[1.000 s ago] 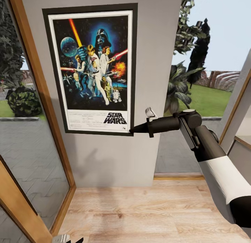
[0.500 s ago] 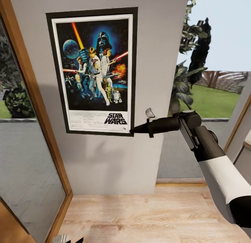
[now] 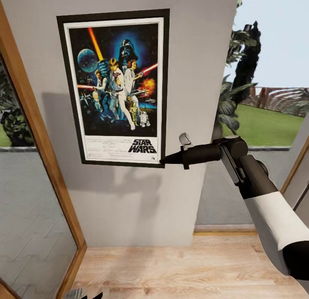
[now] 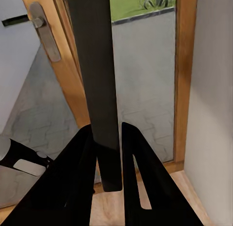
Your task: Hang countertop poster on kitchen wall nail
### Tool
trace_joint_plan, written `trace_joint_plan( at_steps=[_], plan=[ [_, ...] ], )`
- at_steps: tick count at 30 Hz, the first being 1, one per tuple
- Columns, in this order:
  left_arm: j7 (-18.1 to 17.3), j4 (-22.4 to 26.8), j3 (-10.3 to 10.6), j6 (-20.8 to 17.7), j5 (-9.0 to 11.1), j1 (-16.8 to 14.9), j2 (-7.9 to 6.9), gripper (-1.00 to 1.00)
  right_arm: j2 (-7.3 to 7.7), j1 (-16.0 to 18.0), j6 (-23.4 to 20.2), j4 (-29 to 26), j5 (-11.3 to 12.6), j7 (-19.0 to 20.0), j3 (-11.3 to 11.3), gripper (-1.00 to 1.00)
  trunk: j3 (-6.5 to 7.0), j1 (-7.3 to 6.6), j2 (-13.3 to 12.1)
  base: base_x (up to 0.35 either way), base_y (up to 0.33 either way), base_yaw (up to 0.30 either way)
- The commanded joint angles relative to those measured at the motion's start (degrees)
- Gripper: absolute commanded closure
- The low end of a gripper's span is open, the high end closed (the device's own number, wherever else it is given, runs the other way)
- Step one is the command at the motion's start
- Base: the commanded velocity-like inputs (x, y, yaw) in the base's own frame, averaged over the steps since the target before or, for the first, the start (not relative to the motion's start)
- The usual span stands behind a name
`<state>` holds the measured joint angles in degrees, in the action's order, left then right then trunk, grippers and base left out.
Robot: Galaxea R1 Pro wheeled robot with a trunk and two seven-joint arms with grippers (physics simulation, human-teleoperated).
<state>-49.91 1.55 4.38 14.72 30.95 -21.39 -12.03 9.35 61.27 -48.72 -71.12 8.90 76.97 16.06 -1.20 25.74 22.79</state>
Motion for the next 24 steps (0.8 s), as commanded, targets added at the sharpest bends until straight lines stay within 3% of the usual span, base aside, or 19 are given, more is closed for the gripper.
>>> trace_joint_plan(
  at_steps=[1, 16, 24],
  plan=[
    [-0.09, -0.05, 0.46, 0.35, 0.34, -0.06, -0.03, -1.00, 0.05, 0.07, -0.58, 0.01, 0.41, 0.02, 0.11, 1.00, -0.13, 0.04, 0.13, 0.019, 0.000, 0.000],
    [-0.09, -0.05, 0.46, 0.35, 0.34, -0.06, -0.05, -1.00, 0.01, 0.07, -0.58, 0.01, 0.41, 0.02, 0.11, 1.00, -0.13, 0.04, 0.13, 0.104, 0.000, 0.000],
    [-0.09, -0.05, 0.46, 0.36, 0.34, -0.06, -0.07, -1.00, -0.03, 0.07, -0.58, 0.01, 0.41, 0.02, 0.11, 1.00, -0.13, 0.04, 0.13, 0.273, 0.000, 0.000]
  ],
)
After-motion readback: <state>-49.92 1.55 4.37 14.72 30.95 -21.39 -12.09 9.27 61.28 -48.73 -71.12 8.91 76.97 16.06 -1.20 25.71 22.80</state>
